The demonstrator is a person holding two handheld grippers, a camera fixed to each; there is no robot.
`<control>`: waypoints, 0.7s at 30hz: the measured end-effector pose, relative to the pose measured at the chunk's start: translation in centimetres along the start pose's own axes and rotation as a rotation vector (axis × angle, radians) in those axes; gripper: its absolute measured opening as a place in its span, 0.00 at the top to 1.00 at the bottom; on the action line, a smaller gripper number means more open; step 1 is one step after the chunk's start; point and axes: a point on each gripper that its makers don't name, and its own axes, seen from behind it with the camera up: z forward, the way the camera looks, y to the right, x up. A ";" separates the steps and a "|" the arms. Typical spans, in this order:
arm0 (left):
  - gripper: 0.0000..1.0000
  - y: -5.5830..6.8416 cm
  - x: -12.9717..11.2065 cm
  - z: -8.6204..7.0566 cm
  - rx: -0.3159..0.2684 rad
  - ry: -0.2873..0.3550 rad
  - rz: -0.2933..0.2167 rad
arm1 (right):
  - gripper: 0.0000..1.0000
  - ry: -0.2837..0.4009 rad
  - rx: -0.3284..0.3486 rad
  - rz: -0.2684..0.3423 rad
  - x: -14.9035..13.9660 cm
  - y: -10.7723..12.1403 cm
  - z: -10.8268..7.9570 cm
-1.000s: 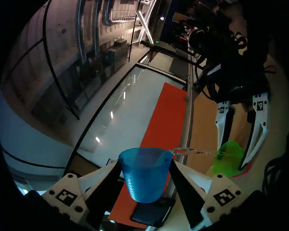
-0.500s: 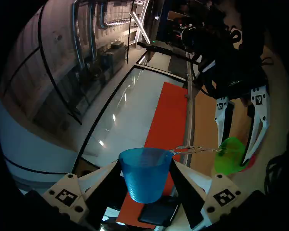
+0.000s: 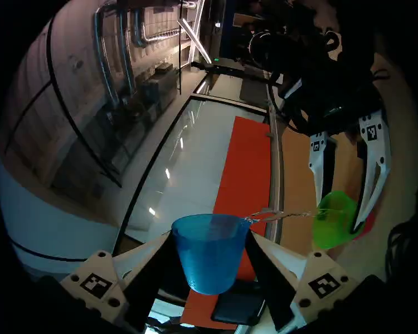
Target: Pour water
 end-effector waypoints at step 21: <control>0.14 0.0 0.7 -0.3 0.005 0.008 0.091 | 0.09 0.007 -0.004 -0.002 0.0 0.2 -0.2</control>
